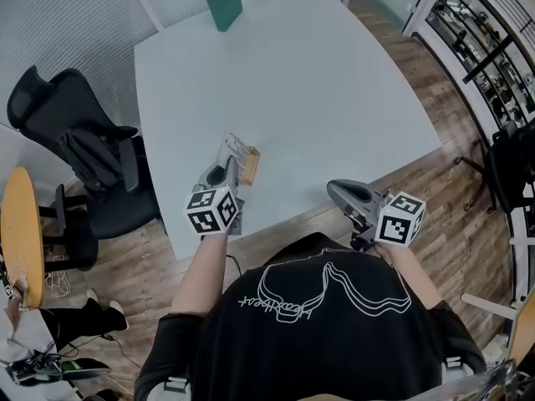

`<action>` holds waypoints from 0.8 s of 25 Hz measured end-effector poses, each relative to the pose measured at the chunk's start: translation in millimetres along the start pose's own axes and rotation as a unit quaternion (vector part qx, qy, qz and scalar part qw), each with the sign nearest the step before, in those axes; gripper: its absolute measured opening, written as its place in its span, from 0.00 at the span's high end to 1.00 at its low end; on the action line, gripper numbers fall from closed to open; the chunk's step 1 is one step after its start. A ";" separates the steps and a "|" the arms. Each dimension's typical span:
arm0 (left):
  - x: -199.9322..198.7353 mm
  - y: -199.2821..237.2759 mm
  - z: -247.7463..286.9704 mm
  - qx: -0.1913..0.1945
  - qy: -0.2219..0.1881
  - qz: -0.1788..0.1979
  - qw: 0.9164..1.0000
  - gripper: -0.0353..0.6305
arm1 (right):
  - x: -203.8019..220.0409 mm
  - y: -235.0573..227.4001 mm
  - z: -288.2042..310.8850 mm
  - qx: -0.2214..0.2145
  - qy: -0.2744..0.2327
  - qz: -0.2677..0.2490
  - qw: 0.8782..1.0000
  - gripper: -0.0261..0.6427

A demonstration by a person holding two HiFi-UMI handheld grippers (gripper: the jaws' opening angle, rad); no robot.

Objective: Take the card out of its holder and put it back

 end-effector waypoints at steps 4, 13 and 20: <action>2.9 1.8 3.0 -0.001 0.004 -0.003 1.000 0.91 | -1.7 -0.9 1.9 0.000 0.000 0.000 1.000 0.95; 17.6 0.7 11.7 -0.003 0.024 0.003 1.000 0.91 | 1.8 -3.3 3.9 -0.002 0.004 0.003 1.000 0.95; 43.7 -5.4 27.1 -0.012 0.063 0.009 0.998 0.91 | 4.3 -6.6 5.1 -0.001 0.011 0.008 1.000 0.95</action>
Point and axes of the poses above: the fingertips, and each gripper's own axes: z forward along the fingers, y to its left, x out of its underside, the point moved 2 cm from there along -z, backward along the fingers, and after that the axes turned 11 degrees about y, right-handed, at the moved point
